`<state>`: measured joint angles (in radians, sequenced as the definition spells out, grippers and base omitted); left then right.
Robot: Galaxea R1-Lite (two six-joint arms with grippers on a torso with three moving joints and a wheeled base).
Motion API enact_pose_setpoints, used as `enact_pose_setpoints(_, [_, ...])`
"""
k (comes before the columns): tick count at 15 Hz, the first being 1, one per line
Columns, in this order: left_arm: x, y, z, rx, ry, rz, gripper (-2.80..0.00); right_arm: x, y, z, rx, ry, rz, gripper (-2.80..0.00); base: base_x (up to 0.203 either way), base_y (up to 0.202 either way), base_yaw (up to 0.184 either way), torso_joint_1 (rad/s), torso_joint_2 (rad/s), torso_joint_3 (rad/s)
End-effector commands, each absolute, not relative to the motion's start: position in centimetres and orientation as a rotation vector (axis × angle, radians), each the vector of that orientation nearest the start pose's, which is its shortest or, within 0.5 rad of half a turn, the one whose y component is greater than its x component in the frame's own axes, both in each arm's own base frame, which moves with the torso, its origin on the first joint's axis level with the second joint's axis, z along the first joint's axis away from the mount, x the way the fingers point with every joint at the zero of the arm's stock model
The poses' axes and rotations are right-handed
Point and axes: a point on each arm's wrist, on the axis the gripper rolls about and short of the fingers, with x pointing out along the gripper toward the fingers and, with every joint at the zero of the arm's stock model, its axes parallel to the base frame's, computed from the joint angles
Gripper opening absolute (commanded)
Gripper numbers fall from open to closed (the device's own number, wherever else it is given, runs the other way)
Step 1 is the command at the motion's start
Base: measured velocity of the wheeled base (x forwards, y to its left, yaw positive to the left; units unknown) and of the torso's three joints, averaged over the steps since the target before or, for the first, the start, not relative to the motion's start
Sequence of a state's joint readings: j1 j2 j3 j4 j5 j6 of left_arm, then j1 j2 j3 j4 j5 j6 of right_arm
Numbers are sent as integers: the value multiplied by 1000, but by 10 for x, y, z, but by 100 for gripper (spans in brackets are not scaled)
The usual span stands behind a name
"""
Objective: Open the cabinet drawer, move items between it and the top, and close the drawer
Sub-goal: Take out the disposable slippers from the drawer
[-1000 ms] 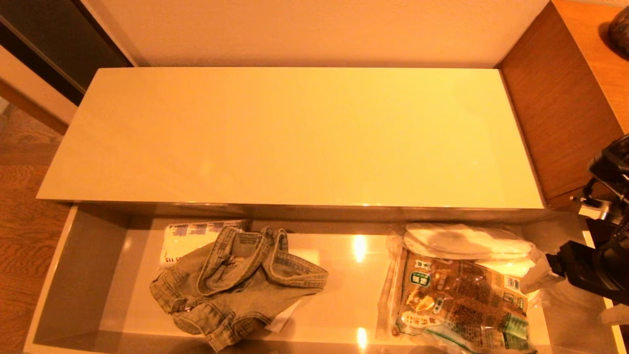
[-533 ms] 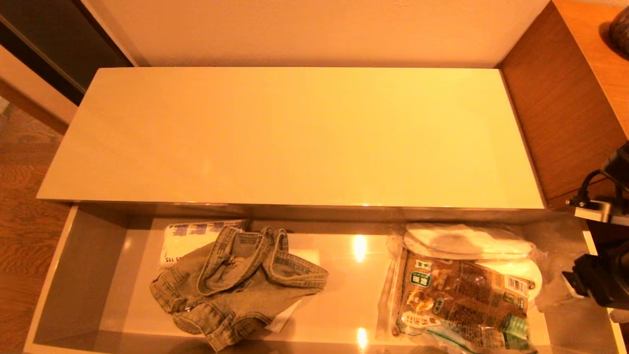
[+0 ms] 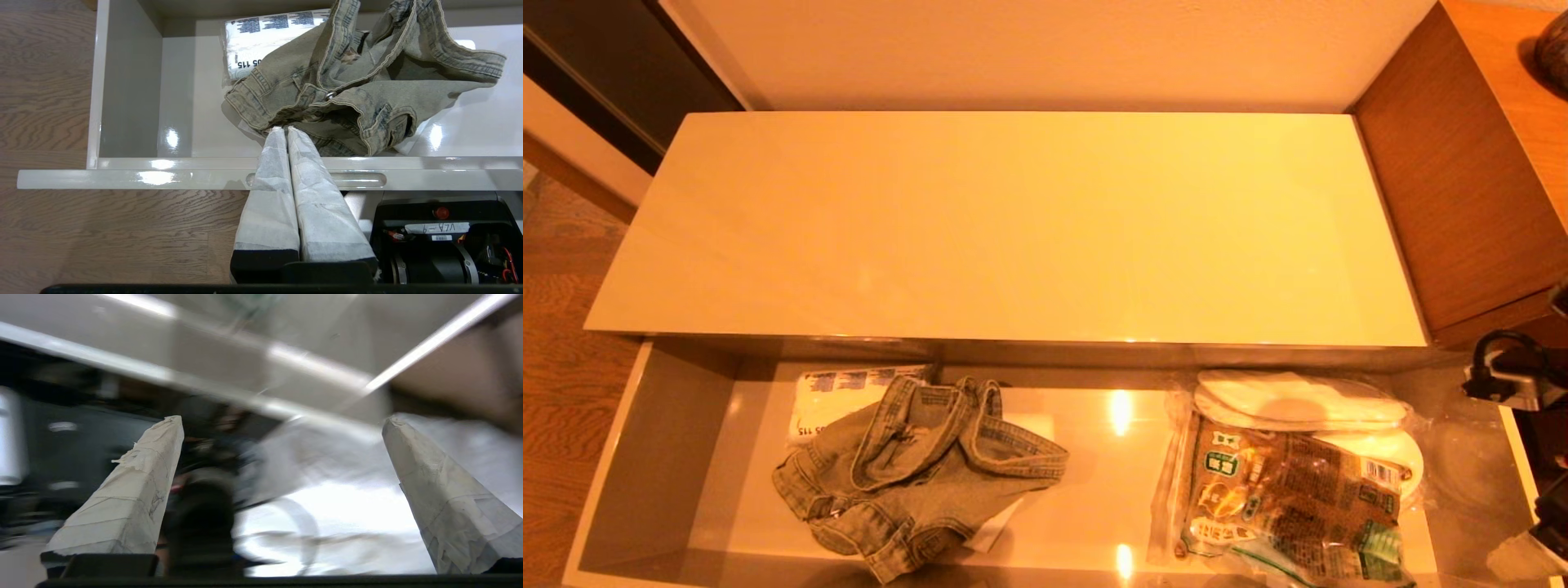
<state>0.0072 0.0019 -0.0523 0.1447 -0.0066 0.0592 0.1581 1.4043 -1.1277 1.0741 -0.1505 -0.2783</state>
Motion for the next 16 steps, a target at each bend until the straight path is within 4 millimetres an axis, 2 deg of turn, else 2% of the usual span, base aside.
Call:
enact_pose_setpoints(1, [-27, 0, 75, 59, 95, -1, -280, 172, 22, 215, -506, 1343, 220, 0, 0, 0, 0, 0, 0, 0])
enact_pose_setpoints(4, [-27, 0, 75, 58, 95, -1, -280, 198, 26, 210, -663, 1234, 250, 0, 0, 0, 0, 0, 0, 0])
enact_pose_setpoints(6, [-27, 0, 75, 58, 95, -3, -280, 220, 36, 201, -740, 1160, 293, 0, 0, 0, 0, 0, 0, 0])
enact_pose_setpoints(7, [-27, 0, 75, 58, 95, -3, -280, 224, 40, 199, -758, 1143, 306, 0, 0, 0, 0, 0, 0, 0])
enact_pose_setpoints(12, [-27, 0, 75, 58, 95, -3, -280, 215, 78, 188, -871, 1036, 445, 0, 0, 0, 0, 0, 0, 0])
enact_pose_setpoints(16, [-27, 0, 75, 58, 95, -3, -280, 210, 86, 171, -935, 1005, 423, 0, 0, 0, 0, 0, 0, 0])
